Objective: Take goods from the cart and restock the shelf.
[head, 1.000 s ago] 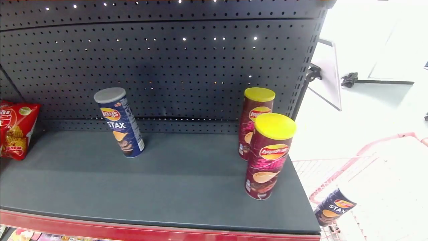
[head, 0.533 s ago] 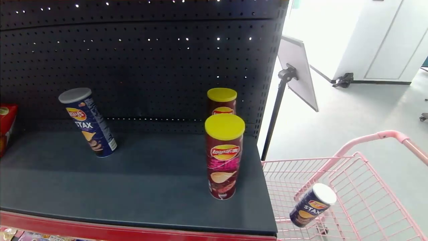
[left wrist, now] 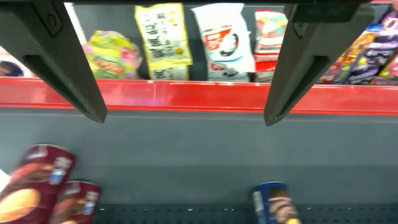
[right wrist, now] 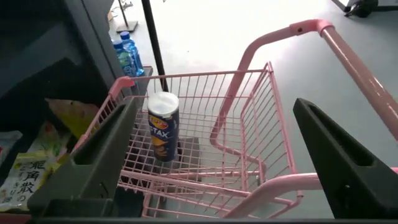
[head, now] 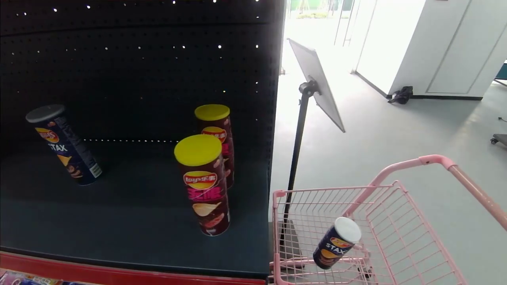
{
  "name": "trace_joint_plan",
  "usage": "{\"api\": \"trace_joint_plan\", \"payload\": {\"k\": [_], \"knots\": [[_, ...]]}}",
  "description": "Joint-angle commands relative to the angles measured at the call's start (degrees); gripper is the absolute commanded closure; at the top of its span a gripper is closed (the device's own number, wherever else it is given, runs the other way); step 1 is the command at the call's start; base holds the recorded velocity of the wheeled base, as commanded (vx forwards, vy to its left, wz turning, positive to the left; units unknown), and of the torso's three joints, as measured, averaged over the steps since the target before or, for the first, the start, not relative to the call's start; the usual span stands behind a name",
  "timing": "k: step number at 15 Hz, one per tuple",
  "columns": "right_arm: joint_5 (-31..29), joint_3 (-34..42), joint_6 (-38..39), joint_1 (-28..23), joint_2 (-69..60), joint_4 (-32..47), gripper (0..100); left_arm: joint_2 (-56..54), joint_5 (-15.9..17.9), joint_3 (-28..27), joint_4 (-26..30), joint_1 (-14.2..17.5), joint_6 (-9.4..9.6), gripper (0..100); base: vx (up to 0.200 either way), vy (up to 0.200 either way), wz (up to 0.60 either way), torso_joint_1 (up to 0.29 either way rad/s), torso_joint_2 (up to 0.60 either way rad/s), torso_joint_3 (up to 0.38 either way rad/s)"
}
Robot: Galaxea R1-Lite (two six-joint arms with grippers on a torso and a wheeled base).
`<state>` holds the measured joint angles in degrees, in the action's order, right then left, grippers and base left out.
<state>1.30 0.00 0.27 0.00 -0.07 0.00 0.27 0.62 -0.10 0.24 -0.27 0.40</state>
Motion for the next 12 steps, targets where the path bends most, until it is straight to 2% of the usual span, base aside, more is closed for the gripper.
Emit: {"api": "trace_joint_plan", "payload": {"k": [1, 4, 11, 12], "knots": [[0.01, 0.0, 0.0, 0.0, 0.07, 0.0, 0, 0.08, 0.08, 0.01, 0.02, 0.0, -0.23, 0, 0.0, -0.2, 0.0, 0.007, 0.0, -0.002], [0.01, 0.0, 0.0, 0.0, 0.07, 0.0, 0, 0.08, 0.08, 0.01, 0.02, 0.0, -0.31, 0, 0.0, -0.2, 0.0, 0.001, 0.0, 0.002], [0.01, 0.0, 0.0, 0.0, 0.07, 0.0, 0, 0.08, 0.08, 0.01, 0.02, 0.0, -0.31, 0, 0.0, 0.0, 0.0, 0.0, 0.0, 0.0], [0.01, 0.0, 0.0, 0.0, 0.07, 0.0, 0, 0.08, 0.08, 0.01, 0.02, 0.0, -0.31, 0, -0.2, 0.0, 0.0, -0.002, 0.01, -0.002]]}}
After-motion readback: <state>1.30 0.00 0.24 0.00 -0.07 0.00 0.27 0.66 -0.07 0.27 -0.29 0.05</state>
